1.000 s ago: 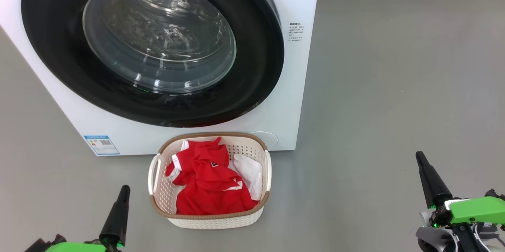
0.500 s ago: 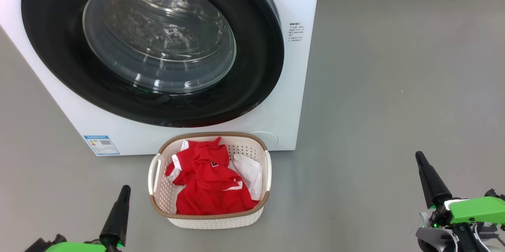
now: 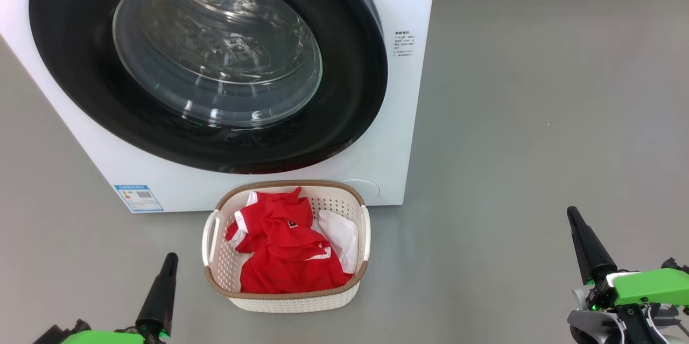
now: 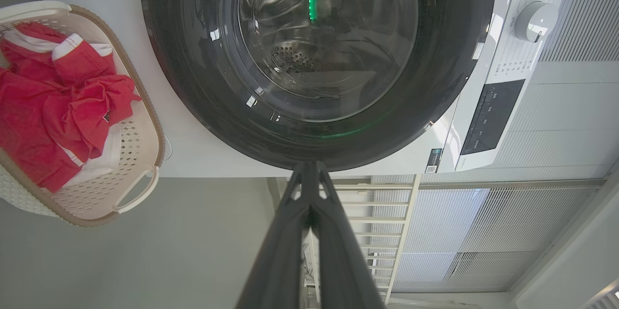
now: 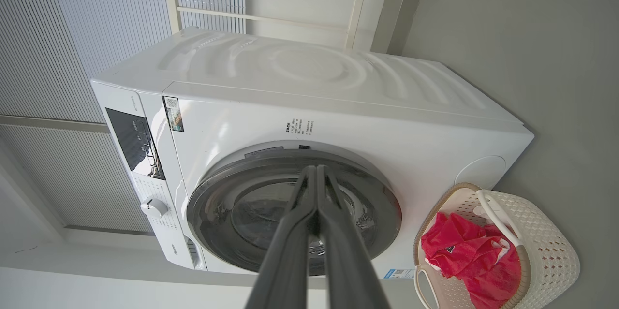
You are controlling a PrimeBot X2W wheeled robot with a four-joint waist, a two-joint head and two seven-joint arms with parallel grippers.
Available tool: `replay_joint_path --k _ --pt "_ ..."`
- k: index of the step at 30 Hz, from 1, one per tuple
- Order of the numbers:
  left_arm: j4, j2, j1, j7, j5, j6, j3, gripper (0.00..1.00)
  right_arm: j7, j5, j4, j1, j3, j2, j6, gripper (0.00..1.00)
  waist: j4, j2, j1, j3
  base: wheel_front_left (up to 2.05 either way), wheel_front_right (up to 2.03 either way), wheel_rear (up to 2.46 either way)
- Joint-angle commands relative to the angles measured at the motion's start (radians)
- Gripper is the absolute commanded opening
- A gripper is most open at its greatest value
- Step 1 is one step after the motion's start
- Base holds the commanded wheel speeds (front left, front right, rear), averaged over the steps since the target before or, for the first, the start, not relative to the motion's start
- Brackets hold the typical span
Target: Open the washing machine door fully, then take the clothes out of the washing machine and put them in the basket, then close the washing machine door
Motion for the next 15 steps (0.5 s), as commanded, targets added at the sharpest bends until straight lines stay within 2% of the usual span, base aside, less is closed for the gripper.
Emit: replay_joint_path --k 1,15 --pt "-0.020 0.007 -0.041 0.003 0.014 -0.007 0.038 0.00 0.006 -0.004 -0.027 -0.042 0.014 -0.005 -0.001 0.00 0.000 0.0000 0.0000 0.000 0.00 0.00 0.00" --pt "-0.020 0.007 -0.042 0.004 0.015 -0.007 0.039 0.00 0.008 -0.005 -0.027 -0.042 0.013 -0.004 -0.001 0.00 0.000 0.0000 0.0000 0.000 0.00 0.00 0.00"
